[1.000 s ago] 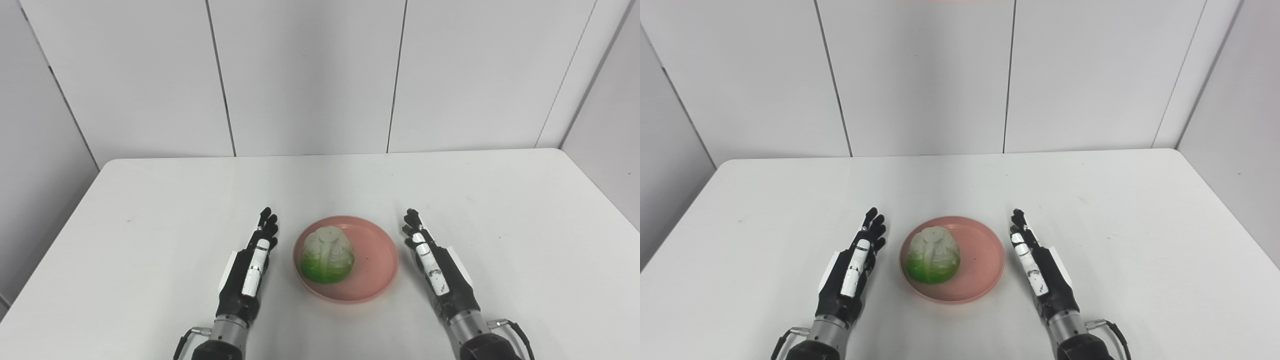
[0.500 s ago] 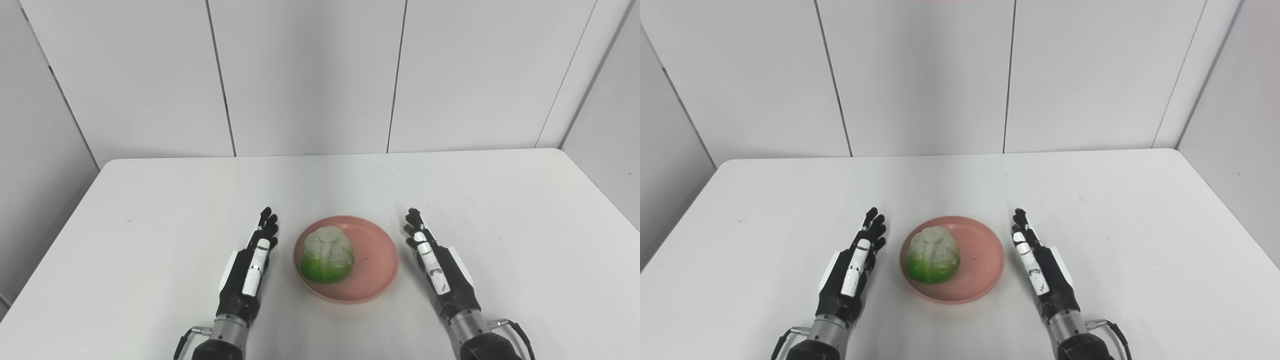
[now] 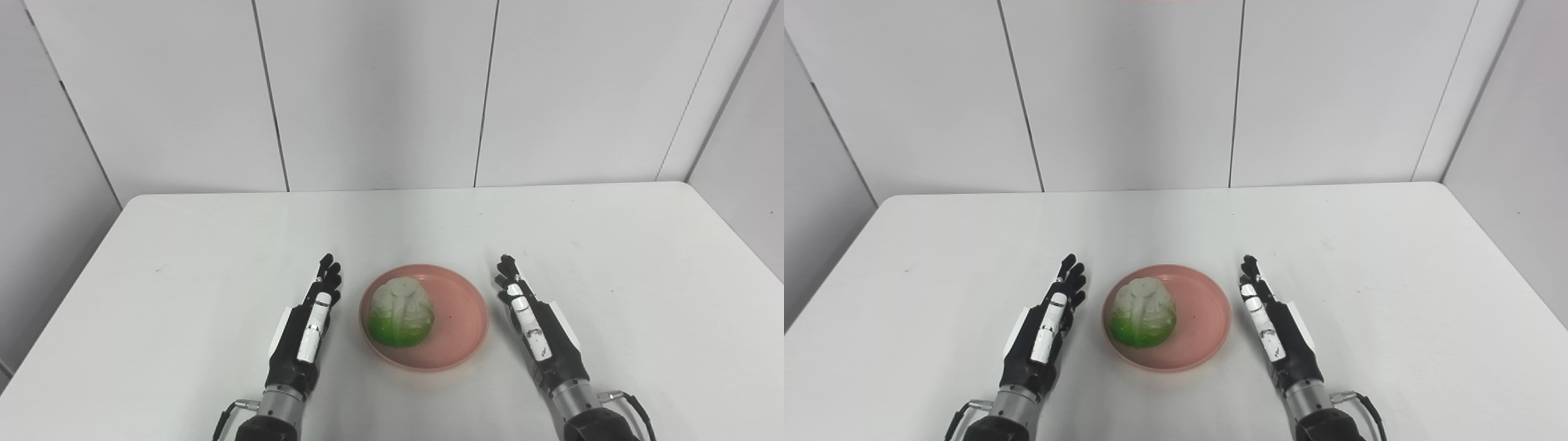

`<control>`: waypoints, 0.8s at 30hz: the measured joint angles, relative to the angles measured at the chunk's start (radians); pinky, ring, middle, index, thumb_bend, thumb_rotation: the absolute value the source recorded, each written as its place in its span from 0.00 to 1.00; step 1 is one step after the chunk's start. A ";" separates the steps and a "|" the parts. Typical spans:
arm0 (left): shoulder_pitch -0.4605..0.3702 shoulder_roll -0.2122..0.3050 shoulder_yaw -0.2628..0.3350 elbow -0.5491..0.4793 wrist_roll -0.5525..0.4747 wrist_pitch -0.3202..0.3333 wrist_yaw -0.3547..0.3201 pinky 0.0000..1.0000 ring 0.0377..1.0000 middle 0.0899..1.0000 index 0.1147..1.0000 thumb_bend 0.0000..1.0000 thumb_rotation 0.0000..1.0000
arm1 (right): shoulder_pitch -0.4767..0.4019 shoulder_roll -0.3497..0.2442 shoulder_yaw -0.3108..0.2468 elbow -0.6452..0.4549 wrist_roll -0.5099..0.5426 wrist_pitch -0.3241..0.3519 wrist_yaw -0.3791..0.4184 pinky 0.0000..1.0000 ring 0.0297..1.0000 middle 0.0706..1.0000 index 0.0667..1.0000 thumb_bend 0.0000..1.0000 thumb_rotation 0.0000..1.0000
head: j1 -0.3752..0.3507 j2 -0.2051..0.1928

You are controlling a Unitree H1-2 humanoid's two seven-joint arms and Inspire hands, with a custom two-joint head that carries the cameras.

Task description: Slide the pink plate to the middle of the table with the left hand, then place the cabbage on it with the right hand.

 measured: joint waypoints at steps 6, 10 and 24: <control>0.000 0.000 0.000 0.000 0.000 0.000 0.000 1.00 1.00 1.00 1.00 0.36 1.00 | 0.000 0.000 0.000 0.000 -0.001 0.000 0.000 1.00 1.00 1.00 1.00 0.24 1.00 | 0.000 0.003; 0.000 0.000 0.000 0.000 0.000 0.000 0.000 1.00 1.00 1.00 1.00 0.35 1.00 | 0.000 0.000 -0.001 0.000 0.000 0.000 0.000 1.00 1.00 1.00 1.00 0.25 1.00 | 0.000 0.006; 0.000 0.002 -0.003 0.000 0.000 0.000 0.000 0.99 1.00 1.00 1.00 0.35 1.00 | 0.000 0.000 -0.001 0.000 -0.002 0.001 -0.001 1.00 1.00 1.00 1.00 0.24 1.00 | -0.003 0.012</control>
